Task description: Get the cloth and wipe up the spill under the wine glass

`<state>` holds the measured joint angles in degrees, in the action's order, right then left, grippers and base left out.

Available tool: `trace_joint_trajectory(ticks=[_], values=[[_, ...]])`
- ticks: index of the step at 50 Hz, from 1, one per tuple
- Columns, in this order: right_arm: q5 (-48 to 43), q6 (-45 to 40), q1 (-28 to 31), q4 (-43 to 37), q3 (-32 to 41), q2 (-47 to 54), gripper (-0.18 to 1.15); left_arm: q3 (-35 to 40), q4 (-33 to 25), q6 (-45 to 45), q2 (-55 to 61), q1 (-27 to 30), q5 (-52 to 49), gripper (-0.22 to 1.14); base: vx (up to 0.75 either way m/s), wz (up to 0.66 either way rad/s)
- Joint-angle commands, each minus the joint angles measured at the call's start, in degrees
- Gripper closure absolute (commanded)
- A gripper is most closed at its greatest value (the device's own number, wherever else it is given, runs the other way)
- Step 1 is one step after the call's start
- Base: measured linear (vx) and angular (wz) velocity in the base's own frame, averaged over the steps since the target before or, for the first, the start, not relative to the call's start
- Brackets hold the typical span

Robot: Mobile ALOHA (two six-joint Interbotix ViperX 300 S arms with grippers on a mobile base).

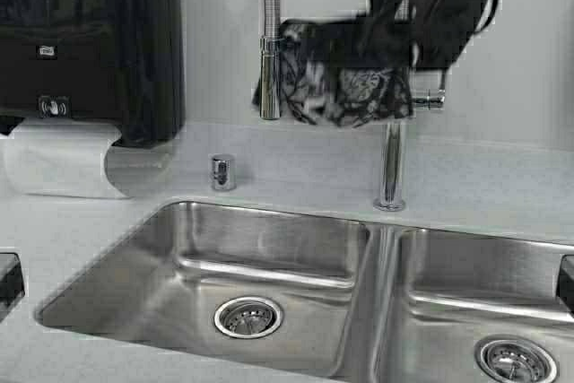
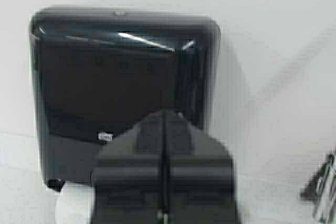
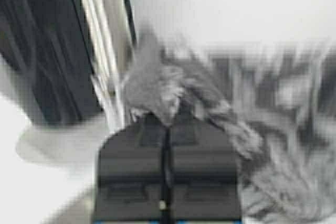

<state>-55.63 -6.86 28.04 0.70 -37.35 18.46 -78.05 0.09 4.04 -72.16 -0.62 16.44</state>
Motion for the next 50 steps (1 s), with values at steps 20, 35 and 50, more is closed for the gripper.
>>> trace_joint_trajectory(ticks=[20, 35, 50], values=[[11.34, 2.81, 0.35, 3.6, 9.23, -22.24, 0.91, 0.44, -0.09, 0.18, 0.26, 0.09, 0.0, 0.89, -0.08, -0.01], [19.34, 2.9, 4.22, 4.75, 9.14, -32.26, 0.91, 0.26, -0.26, 0.26, -0.97, 0.09, -0.18, 0.89, -0.1, 0.0], [23.64, 2.81, 7.29, 5.36, 2.9, -36.74, 0.91, 0.18, -0.79, 0.35, -1.32, 0.09, -0.53, 0.89, -0.09, 0.05]])
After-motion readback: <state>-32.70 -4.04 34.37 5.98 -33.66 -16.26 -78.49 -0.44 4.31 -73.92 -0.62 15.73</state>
